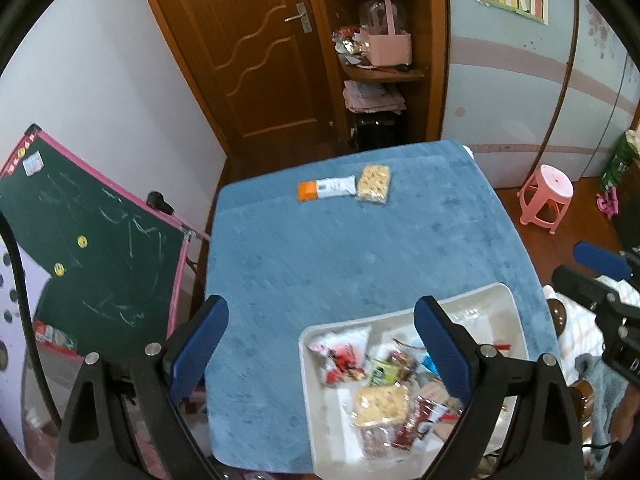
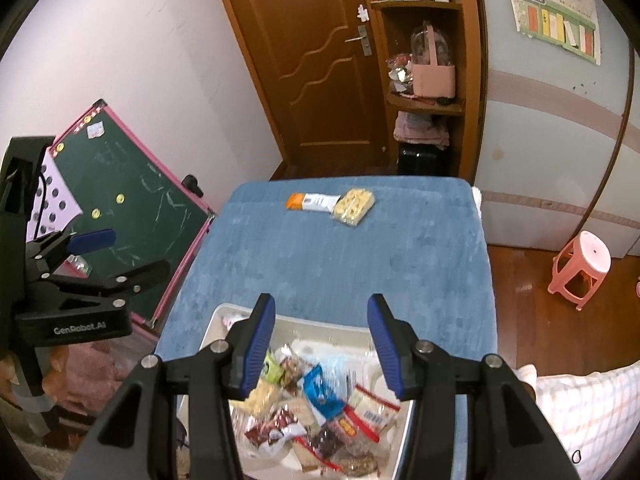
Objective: Organize snacks
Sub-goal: 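Withdraw both tools from the tray toward the last two snacks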
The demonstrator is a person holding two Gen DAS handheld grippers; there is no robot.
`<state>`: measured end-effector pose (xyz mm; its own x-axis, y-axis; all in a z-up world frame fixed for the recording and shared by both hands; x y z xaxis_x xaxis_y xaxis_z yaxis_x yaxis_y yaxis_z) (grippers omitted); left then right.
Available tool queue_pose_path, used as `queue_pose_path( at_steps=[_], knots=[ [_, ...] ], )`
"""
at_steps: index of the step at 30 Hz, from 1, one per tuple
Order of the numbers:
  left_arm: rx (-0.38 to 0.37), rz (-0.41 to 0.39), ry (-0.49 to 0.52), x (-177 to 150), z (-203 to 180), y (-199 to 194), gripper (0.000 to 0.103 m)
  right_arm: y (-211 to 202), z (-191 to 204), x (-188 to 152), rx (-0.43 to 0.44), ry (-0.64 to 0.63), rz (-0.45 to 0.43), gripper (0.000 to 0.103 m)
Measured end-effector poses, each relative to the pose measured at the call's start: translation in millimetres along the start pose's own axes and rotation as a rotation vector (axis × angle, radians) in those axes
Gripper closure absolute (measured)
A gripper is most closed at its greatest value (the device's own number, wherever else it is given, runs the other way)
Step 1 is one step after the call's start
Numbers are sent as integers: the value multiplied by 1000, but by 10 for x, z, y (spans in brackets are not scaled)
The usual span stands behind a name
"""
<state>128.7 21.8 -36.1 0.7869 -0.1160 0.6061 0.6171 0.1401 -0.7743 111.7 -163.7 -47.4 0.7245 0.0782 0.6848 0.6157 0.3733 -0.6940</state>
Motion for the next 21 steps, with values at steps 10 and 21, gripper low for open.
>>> queue_pose_path(
  at_steps=[10,21],
  knots=[
    [8,-93,15,775,475,154,10,205,-10,585,-78,-27,-42,54],
    [18,-121,0,1617,954,734,10,645,-130,1333,-143,-33,-64,54]
  ],
)
Point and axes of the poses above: each gripper's, at about its wrist camera, not at the fingertips, and y roughly the way its jaws point, z to its left, x to its top, the point moved 7 cm from there along y, roughly the way its jaws point, and after that the axes turned 5 degrees about -z, right-handed, at the moved point
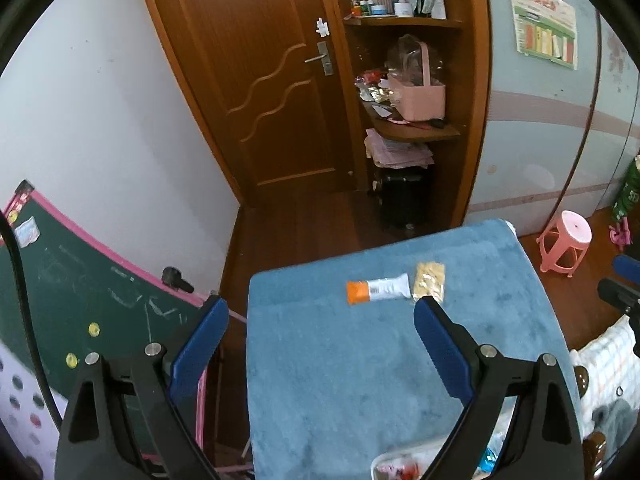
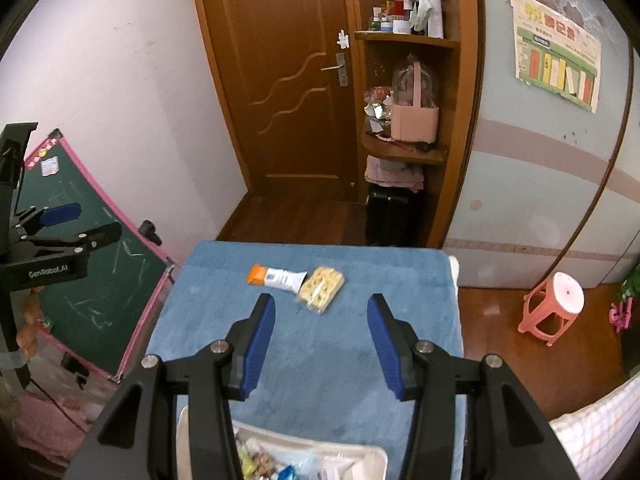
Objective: Organize snacks
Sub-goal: 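Withdraw both tools from the tray toward the last two snacks, then move left tool to the orange-and-white bar while right approaches clear nut bag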
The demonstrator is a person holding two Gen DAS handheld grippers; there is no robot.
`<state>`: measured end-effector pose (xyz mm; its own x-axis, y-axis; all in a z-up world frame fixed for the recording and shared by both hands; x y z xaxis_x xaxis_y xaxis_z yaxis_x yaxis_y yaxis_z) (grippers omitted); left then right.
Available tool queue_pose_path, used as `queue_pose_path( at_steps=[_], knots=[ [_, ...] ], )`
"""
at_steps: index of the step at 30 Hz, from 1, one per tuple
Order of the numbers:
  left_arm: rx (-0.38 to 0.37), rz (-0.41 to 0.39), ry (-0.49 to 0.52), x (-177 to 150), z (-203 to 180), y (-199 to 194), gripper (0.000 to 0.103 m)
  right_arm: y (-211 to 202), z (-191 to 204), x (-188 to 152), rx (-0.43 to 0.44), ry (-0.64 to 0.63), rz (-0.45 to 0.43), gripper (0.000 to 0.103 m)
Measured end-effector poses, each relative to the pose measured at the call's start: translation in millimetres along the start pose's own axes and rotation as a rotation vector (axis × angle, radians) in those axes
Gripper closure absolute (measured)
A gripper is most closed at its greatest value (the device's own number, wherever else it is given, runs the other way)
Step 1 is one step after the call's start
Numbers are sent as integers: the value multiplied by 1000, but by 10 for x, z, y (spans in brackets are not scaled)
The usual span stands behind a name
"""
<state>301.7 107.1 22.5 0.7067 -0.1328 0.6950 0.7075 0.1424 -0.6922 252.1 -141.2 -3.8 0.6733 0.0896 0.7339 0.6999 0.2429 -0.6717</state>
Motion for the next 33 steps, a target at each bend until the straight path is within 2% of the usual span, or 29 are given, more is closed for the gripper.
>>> queue_pose_path(
  at_steps=[6,8,11,15,22,28,32,33],
  knots=[
    [-6,43,-31,285,134,636,10,523,-24,351,-11,6,51,54],
    [0,69,-21,300,106,894,10,726,-15,422,-4,17,79,54],
    [-31,104,12,248,-33,1266,10,1090,-17,469,7,34,131,54],
    [-77,137,151,96,-337,1865,10,1655,-62,366,17,93,223,54],
    [-139,209,383,-278,-774,2765,10,2596,-236,-89,-18,239,394,54],
    [-194,261,574,-618,-1050,3222,10,3258,-229,-440,0,400,505,54],
    [-200,256,664,-751,-1118,3401,10,3607,-150,-669,-9,461,571,54],
    [-205,255,681,-780,-1139,3443,10,3662,-144,-702,-23,469,578,48]
  ],
)
Point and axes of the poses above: each gripper's, at about its wrist camera, not at the fingertips, and y roughly the way its jaws point, z to its left, x to its top, the point moved 7 cm from there along y, roughly the way its jaws point, and after that the axes turned 5 degrees about -z, right-handed, at the moved point
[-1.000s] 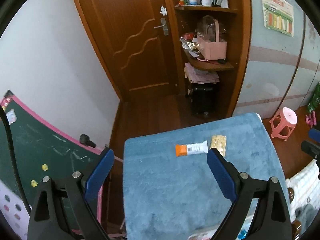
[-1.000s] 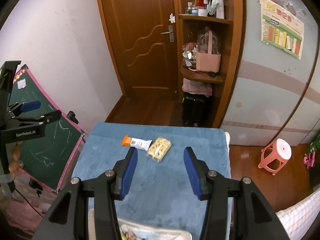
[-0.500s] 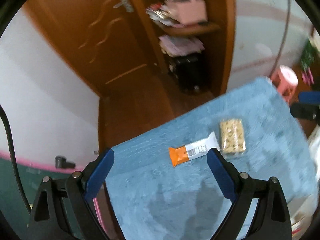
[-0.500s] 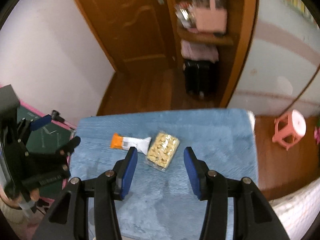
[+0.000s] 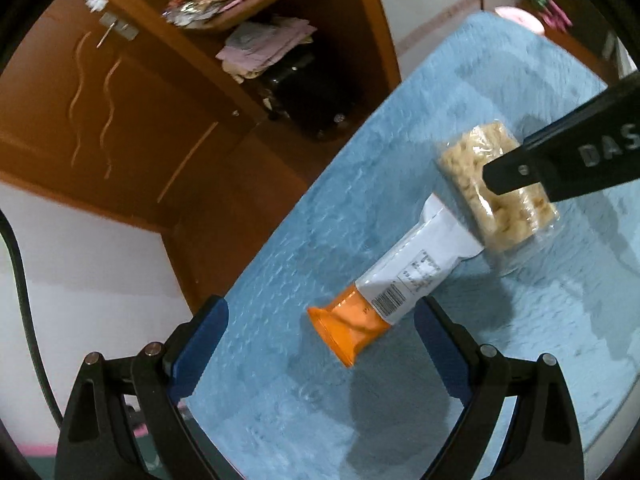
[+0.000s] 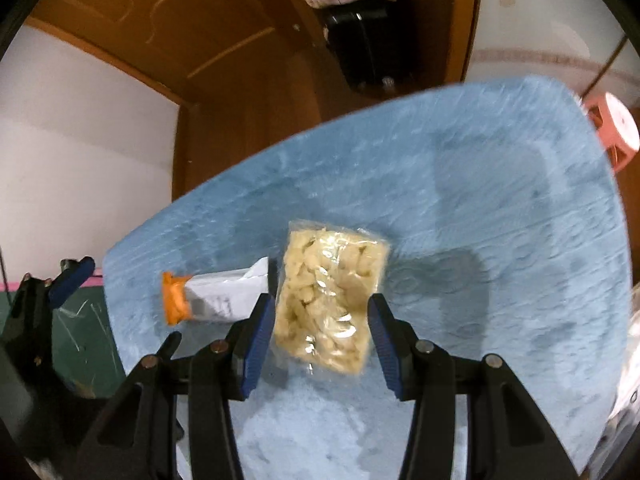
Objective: Organize snacks
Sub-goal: 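Move left tool to the orange-and-white bar while right approaches clear nut bag, then grasp the orange-and-white bar with left tool while right grasps clear nut bag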
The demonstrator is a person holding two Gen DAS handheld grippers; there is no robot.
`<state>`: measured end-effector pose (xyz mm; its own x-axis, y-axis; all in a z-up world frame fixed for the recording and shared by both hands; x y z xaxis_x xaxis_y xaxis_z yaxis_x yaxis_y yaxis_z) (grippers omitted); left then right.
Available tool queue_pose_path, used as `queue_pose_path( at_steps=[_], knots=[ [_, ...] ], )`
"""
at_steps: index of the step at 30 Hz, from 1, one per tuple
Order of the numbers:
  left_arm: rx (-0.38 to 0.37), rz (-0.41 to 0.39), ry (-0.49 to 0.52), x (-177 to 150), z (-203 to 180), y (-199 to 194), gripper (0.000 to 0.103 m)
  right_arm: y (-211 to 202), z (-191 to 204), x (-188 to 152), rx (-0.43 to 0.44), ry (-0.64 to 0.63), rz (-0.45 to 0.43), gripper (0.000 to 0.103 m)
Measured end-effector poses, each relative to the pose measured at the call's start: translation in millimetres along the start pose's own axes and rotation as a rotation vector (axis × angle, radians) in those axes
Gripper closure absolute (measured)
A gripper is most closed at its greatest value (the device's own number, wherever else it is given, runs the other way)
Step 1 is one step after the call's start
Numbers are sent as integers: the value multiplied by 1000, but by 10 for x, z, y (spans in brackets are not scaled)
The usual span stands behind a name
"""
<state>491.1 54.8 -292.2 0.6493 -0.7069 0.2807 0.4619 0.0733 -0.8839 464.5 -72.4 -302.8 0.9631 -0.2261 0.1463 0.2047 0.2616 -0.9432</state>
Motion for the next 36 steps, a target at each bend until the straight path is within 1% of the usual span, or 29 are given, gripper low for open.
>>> queue_pose_path(
  at_steps=[1,2,3,5,7,8,11,12,17,20,22,23,24,25,26,27,28,29,30,31,36],
  knots=[
    [-7,0,11,9,-8,26,10,10,5,23,-38,-2,-30,45],
    [-15,-2,21,8,-22,56,10,31,26,30,-45,-7,-35,45],
    [-24,-3,28,12,-24,76,10,63,49,13,-43,-7,-23,44],
    [-43,-10,38,10,-50,119,10,137,59,-18,-76,-11,-8,43],
    [-50,-12,41,6,-70,160,10,225,50,-64,-78,0,16,38],
    [-55,-11,35,4,-78,184,10,239,28,-75,-66,18,20,37],
    [-78,-12,21,20,-108,218,10,240,-57,-125,-27,82,35,37],
    [-82,-10,23,21,-120,236,10,214,-80,-155,-20,88,41,41],
    [-94,9,53,64,-197,364,10,67,-317,-257,-106,44,49,41],
    [-107,28,47,81,-259,448,10,5,-453,-348,-122,39,59,41],
    [-110,41,38,99,-305,506,11,-4,-488,-406,-111,35,67,41],
    [-112,36,19,124,-316,501,15,-7,-491,-422,-106,32,69,41],
    [-123,39,6,133,-335,496,29,-9,-499,-434,-98,33,64,41],
    [-161,51,-25,141,-363,480,38,-9,-514,-437,-91,37,63,41],
    [-191,64,-53,134,-389,462,53,-9,-523,-444,-85,41,62,41],
    [-174,76,-79,137,-392,450,60,-16,-542,-448,-79,42,62,41],
    [-147,84,-85,135,-404,436,63,-23,-541,-458,-73,40,61,41],
    [-137,88,-86,133,-424,412,68,-30,-552,-486,-70,39,64,41],
    [-122,87,-90,124,-445,364,71,-58,-600,-472,-67,40,72,42],
    [-113,89,-98,120,-461,310,71,-94,-625,-490,-65,41,79,42],
    [-183,60,-185,74,-486,-147,71,-480,-639,-656,-25,20,43,43]
  ],
)
Point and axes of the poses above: each gripper's, at about its wrist camera, not at the fingertips, and y roughly the way its jaws point, z to its left, x to its top, the point moved 7 cm from there along y, roughly the way its jaws point, and after that the axes turned 5 degrees about -z, right-handed, at the moved point
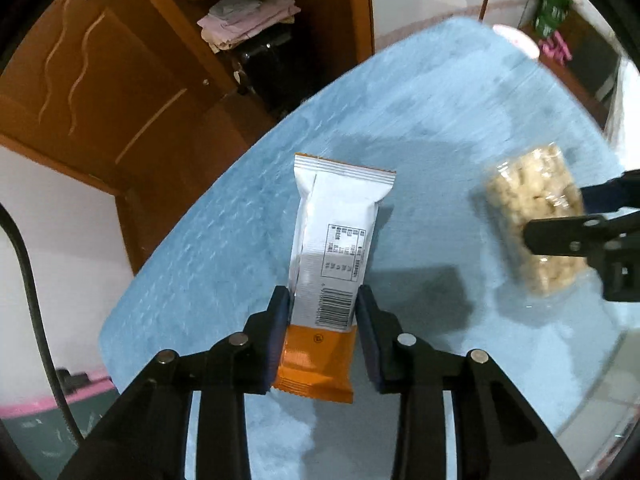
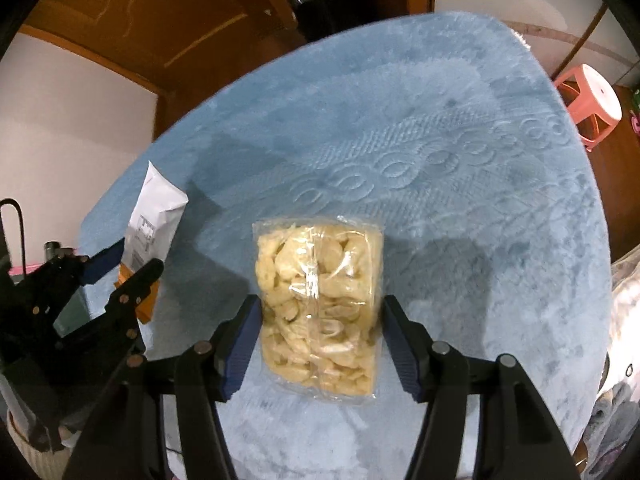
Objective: Organize snacks
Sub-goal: 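Grasp the orange-and-white bar with left tool while right grasps clear nut bag, then carry both held snacks over the white tray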
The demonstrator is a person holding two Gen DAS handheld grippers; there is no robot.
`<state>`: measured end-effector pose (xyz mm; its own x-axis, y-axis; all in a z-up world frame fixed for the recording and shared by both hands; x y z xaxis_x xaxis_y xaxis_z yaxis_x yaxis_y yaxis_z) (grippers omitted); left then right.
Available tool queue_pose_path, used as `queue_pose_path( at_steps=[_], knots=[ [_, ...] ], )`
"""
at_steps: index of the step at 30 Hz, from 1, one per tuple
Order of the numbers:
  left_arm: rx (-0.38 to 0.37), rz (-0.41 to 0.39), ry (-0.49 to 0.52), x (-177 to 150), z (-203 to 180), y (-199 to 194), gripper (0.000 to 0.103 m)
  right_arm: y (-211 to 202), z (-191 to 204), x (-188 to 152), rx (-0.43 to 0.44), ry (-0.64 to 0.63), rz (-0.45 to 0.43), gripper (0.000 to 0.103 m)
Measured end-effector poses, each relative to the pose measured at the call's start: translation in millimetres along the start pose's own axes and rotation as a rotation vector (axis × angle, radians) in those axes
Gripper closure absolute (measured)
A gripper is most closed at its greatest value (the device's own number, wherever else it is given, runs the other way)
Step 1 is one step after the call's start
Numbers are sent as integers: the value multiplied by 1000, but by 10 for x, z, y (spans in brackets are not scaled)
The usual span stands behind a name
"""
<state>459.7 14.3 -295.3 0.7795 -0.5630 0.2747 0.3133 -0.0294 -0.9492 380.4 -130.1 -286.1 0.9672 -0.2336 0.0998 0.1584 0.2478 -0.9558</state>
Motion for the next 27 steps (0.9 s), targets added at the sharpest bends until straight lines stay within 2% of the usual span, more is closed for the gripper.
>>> queue_pose_path(
  at_steps=[4,9,14,16,20,24,27],
  knots=[
    [-60,-25,-77,-85,-46,-508,71,-413,2,-150,66,-24,-46,43],
    [-84,-90,-125,-235,-160,-1306,71,-1126,-26,-466,180,-53,-124,43],
    [-107,-162,-160,-650,-561,-2267,71,-1804,10,-913,258,-109,-220,43],
    [-118,-174,-177,-843,-689,-2531,71,-2024,-29,-1110,281,-118,-250,43],
    [-150,-200,-254,-1174,-1034,-2954,71,-2414,-59,-1522,338,-154,-296,43],
    [-141,-221,-331,-1492,-1311,-3182,71,-2652,-90,-1880,311,-253,-351,43],
    [-154,-213,-402,-1720,-1471,-3201,71,-2653,-125,-2070,289,-308,-369,43]
  ],
)
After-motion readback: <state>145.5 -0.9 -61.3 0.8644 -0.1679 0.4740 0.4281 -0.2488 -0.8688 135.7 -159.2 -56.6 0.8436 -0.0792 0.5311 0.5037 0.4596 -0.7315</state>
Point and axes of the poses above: each gripper's, at about its wrist camera, not at the fingertips, and y roughly the way its jaws point, z to its left, x to its top, the point moved 7 cm from there along y, roughly the way its jaws point, and after that the axes turned 5 degrees about -z, right-handed, at the moved point
